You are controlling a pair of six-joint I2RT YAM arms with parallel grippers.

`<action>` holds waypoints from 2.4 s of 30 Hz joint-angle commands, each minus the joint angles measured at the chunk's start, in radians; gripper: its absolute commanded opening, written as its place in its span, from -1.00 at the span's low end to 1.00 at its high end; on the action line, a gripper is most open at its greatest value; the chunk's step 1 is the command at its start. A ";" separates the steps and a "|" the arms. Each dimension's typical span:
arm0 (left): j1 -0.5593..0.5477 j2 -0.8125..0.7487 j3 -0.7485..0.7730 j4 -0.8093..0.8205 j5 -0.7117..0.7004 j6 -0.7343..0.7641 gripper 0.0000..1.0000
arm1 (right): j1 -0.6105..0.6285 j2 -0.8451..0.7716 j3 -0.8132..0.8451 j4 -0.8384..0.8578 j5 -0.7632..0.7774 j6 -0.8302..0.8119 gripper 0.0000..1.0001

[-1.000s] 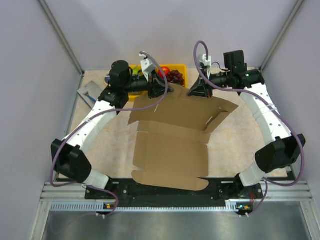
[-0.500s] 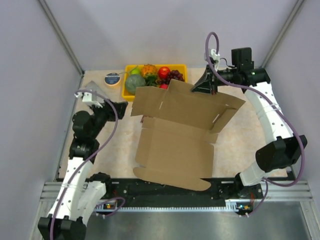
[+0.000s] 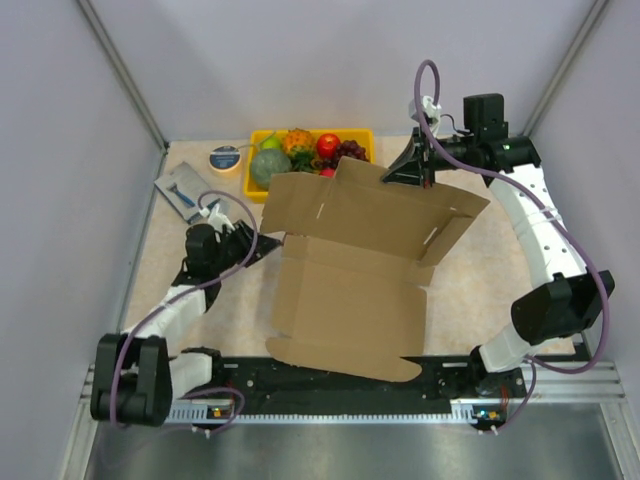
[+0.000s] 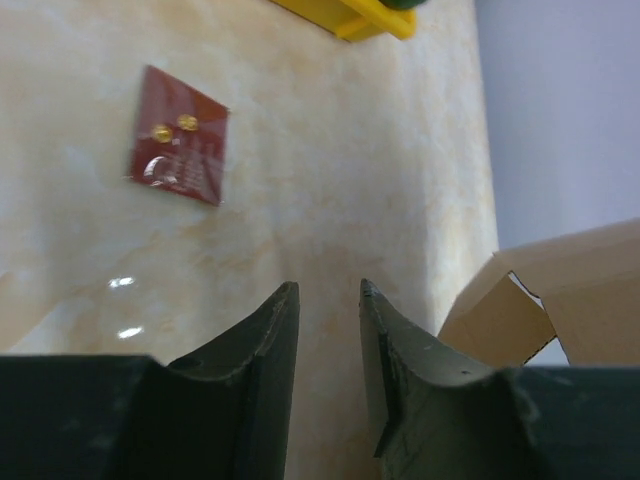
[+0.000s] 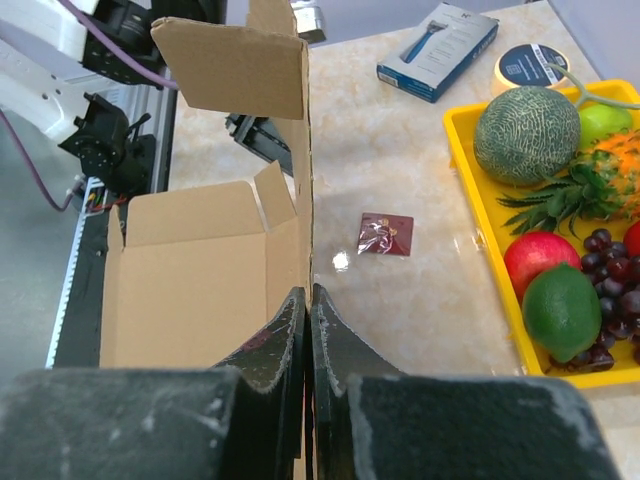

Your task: Fold the paper box

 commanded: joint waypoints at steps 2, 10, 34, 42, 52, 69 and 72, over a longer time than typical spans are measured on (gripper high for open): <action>-0.006 0.114 -0.045 0.532 0.282 -0.179 -0.33 | -0.001 -0.024 0.049 0.060 -0.049 0.014 -1.00; -0.066 0.137 -0.068 0.738 0.410 -0.260 -0.57 | -0.001 -0.019 0.049 0.078 -0.043 0.026 -1.00; -0.153 0.154 -0.097 0.375 -0.084 -0.047 0.07 | 0.094 -0.004 -0.132 0.166 0.426 -0.115 -1.00; -0.167 -0.029 -0.181 0.326 -0.215 0.033 0.19 | 0.186 -0.056 -0.312 0.322 0.666 -0.132 -1.00; -0.167 -0.216 -0.223 0.100 -0.423 0.014 0.39 | 0.188 -0.058 -0.319 0.356 0.672 -0.074 -1.00; -0.279 0.133 0.055 0.099 -0.261 0.252 0.33 | 0.126 -0.059 -0.290 0.339 0.524 -0.072 -1.00; -0.291 0.241 0.133 0.065 -0.296 0.263 0.33 | 0.126 -0.064 -0.287 0.341 0.519 -0.078 -1.00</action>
